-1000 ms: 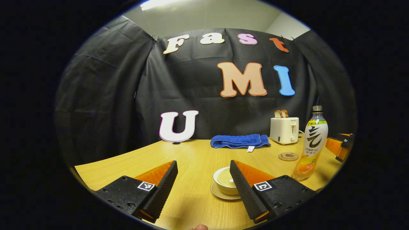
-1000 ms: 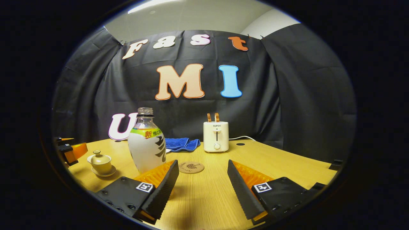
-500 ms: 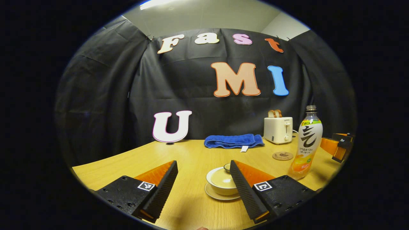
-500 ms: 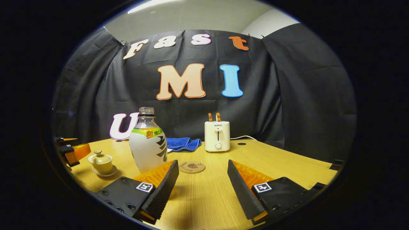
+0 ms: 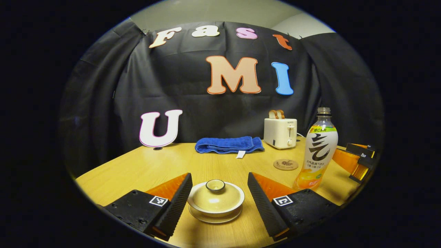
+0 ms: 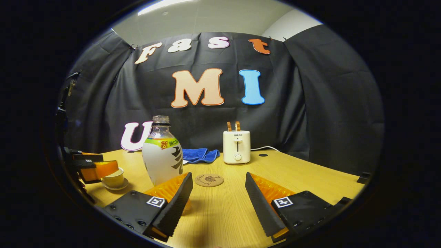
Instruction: Open the teacup lid with one hand, grasp the water bottle and pour water into the teacup with the other hand; after pouring, place the water bottle on the coaster and then close the teacup lid.
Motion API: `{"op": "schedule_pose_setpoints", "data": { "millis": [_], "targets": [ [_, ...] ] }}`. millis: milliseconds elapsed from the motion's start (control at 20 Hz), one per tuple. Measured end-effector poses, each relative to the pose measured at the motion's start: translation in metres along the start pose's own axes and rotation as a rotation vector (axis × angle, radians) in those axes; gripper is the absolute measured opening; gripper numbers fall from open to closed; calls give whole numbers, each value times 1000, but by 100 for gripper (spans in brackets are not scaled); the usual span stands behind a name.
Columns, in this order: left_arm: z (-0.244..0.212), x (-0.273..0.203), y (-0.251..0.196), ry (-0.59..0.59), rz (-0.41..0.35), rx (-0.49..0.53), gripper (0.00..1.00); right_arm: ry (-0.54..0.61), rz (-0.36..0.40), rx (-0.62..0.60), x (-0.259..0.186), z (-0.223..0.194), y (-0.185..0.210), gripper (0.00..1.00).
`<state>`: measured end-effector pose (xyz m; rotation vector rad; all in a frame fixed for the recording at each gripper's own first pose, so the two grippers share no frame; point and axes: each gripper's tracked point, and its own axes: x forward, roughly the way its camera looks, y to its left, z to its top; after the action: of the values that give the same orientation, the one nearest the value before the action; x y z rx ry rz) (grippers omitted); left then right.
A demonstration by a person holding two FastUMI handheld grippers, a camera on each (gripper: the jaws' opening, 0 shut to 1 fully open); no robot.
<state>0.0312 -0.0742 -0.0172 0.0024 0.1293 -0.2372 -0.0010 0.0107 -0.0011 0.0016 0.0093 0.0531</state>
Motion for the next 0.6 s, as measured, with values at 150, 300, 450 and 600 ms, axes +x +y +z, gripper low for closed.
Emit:
{"op": "schedule_pose_setpoints", "data": {
  "millis": [150,300,450,600],
  "targets": [
    [-10,10,-2,53,-14,-40,86,1,6,1,0,0,1,96],
    [-11,13,4,66,-7,-66,78,2,4,1,0,0,1,99],
    [-12,12,4,68,-9,-69,70,2,1,1,0,0,0,99],
    [-11,12,5,64,-16,-63,68,2,-2,1,0,0,0,97]
  ]
}}
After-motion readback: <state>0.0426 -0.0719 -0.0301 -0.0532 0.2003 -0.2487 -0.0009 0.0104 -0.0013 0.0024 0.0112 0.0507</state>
